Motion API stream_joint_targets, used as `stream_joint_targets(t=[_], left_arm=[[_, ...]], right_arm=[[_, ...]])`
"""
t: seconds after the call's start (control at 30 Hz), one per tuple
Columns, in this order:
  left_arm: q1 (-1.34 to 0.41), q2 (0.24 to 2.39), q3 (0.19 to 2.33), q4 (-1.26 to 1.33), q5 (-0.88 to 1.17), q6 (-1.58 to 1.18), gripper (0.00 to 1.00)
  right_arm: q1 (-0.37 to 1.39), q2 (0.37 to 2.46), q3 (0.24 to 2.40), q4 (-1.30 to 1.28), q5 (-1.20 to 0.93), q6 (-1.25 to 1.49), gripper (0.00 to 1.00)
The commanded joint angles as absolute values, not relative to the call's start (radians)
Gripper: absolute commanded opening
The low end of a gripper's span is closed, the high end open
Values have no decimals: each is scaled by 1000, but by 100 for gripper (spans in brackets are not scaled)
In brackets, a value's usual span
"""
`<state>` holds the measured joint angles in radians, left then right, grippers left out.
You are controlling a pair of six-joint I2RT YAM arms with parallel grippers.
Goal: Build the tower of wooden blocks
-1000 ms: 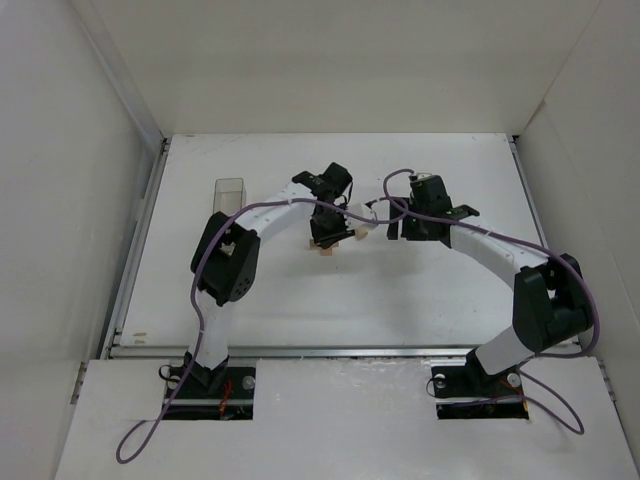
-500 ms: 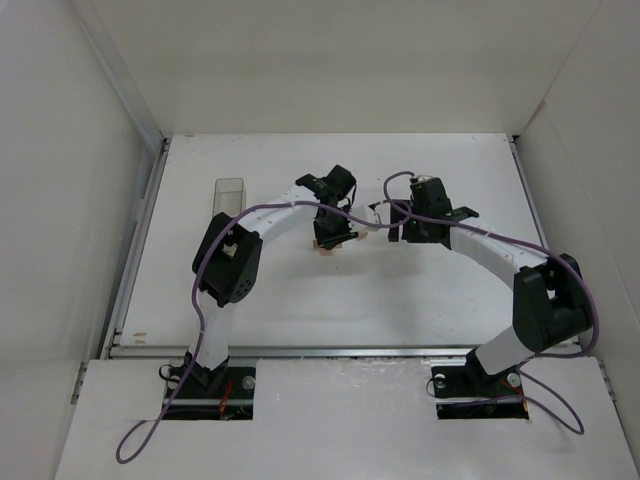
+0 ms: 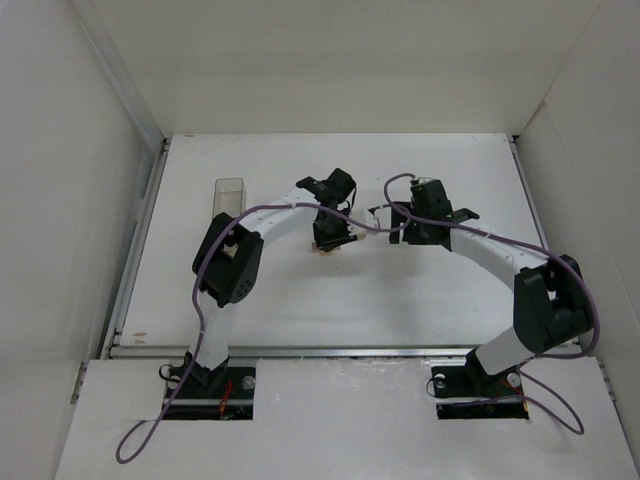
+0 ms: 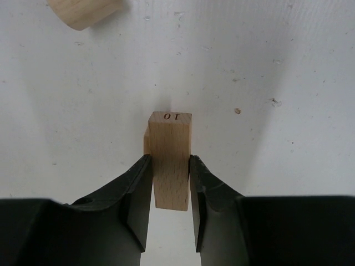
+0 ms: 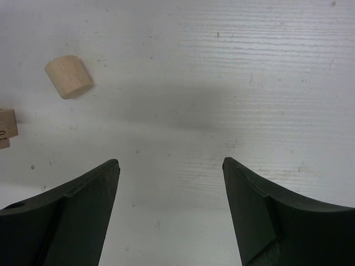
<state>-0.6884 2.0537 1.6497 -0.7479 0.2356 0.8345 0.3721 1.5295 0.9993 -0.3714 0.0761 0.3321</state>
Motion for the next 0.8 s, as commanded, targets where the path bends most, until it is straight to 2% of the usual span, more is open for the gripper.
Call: stream_joint_targets(t=[0.0, 0.3, 0.37, 0.4, 0.43, 0.57, 0.7, 0.77], left_arm=[[-695, 2045, 1631, -756, 229, 851, 0], [-695, 2054, 1634, -735, 229, 851, 0], [-695, 2054, 1643, -735, 229, 851, 8], [-695, 2054, 1643, -745, 218, 851, 20], [-695, 2054, 1643, -746, 218, 862, 28], [-695, 2054, 1663, -764, 192, 862, 51], [-686, 2031, 1698, -776, 192, 853, 58], [-675, 2005, 1712, -785, 215, 844, 58]], right_arm=[[364, 1493, 1000, -331, 98, 334, 81], [364, 1483, 991, -331, 98, 334, 82], [364, 1483, 991, -331, 98, 334, 82], [364, 1483, 991, -331, 98, 334, 82], [364, 1483, 991, -331, 98, 334, 82], [364, 1474, 991, -331, 75, 334, 84], [364, 1474, 991, -313, 26, 315, 87], [364, 1474, 1002, -302, 15, 314, 87]])
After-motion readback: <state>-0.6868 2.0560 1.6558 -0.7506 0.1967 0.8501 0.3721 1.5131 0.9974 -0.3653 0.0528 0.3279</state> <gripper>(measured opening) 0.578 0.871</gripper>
